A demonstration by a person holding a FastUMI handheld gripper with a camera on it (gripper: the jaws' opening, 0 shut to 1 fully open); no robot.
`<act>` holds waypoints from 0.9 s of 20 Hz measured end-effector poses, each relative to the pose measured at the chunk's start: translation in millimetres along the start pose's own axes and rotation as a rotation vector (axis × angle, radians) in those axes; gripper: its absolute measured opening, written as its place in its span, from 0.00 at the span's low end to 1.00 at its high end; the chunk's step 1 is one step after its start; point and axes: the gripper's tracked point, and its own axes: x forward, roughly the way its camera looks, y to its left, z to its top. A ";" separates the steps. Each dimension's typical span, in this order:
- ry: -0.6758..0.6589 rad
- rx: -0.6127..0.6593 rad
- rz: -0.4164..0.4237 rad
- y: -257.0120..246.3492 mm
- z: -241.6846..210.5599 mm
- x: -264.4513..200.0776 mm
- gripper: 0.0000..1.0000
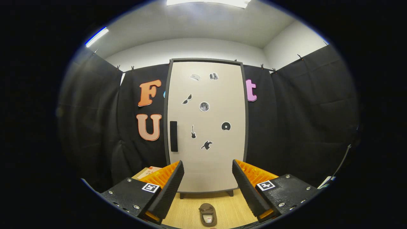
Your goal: Open the shoe cabinet door, grab the shoes and put them into the shoe cabinet, then close the shoe cabinet door.
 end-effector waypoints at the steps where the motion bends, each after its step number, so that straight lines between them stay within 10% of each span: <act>1: 0.001 0.000 0.003 1.4 -0.2 0.6 0.95; 18: 0.012 0.019 0.126 81.1 1.2 75.2 0.95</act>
